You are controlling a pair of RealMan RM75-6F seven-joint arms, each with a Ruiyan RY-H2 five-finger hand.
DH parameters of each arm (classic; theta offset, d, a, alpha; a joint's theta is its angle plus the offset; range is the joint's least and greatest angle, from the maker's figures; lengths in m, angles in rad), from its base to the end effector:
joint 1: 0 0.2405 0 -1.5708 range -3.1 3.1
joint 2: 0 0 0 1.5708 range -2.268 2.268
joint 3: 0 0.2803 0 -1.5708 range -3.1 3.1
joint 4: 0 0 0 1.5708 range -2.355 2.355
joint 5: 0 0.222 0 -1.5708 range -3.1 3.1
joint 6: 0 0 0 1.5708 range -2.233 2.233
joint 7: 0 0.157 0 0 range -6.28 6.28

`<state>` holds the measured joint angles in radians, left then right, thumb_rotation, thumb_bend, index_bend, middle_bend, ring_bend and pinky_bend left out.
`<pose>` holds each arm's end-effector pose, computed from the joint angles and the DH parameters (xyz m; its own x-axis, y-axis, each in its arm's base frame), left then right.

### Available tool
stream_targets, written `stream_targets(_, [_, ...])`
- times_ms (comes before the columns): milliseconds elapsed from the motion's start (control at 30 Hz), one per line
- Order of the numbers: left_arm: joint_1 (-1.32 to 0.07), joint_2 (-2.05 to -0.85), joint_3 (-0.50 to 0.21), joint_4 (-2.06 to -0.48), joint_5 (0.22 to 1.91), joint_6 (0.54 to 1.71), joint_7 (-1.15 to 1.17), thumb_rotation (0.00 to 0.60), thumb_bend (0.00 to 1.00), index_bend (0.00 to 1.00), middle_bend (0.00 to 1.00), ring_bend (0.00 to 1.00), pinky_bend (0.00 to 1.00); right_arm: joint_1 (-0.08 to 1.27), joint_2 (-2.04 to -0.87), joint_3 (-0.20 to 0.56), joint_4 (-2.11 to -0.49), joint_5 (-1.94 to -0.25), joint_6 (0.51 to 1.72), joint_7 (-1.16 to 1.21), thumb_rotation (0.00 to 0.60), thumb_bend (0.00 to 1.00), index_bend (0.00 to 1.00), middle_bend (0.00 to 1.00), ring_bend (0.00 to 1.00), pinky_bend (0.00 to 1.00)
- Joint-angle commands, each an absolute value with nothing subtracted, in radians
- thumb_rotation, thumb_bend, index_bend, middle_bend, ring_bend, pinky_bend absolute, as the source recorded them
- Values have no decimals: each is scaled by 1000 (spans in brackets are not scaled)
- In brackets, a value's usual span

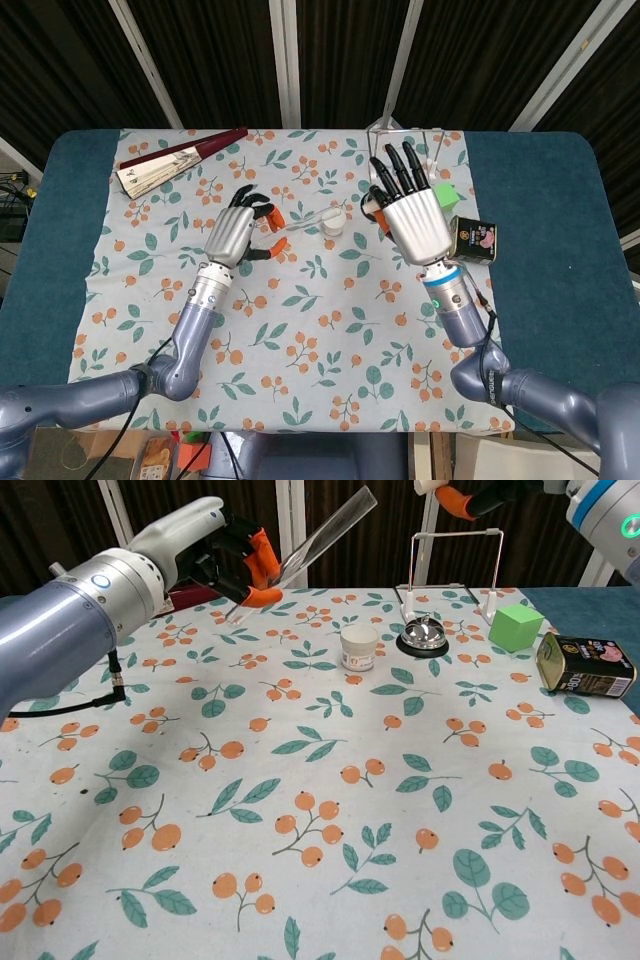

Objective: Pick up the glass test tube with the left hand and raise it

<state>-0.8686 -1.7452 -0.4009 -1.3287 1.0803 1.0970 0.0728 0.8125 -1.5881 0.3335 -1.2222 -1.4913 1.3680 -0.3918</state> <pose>-0.0745 0.4264 -0.0283 -0.0303 0.1145 0.9930 0.9448 -0.3210 0.0658 -0.0973 -0.4249 0.0629 0.4156 0.4877 0.7677 -0.6756 -0.3996 0.6196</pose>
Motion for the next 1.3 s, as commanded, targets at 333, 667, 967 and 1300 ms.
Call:
stream_targets(333, [-860, -1730, -396, -1354, 1063, 1089, 90, 600, 679, 662, 706, 229, 86, 848, -1642, 314, -1108, -1540, 1392, -414, 600, 460, 724, 226, 0, 0])
stream_targets(667, [-857, -1729, -397, -1369, 1044, 1081, 94, 600, 680, 663, 706, 229, 86, 864, -1665, 327, -1074, -1536, 1413, -427, 600, 461, 724, 226, 0, 0])
stream_targets(967, [-857, -1741, -413, -1396, 997, 1080, 108, 600, 679, 665, 706, 229, 86, 863, -1670, 319, -1070, -1530, 1414, -429, 600, 461, 724, 226, 0, 0])
stream_targets(1300, [-861, -1741, -423, -1436, 961, 1086, 142, 600, 679, 666, 707, 229, 86, 860, -1668, 317, -1077, -1521, 1416, -432, 600, 460, 724, 226, 0, 0])
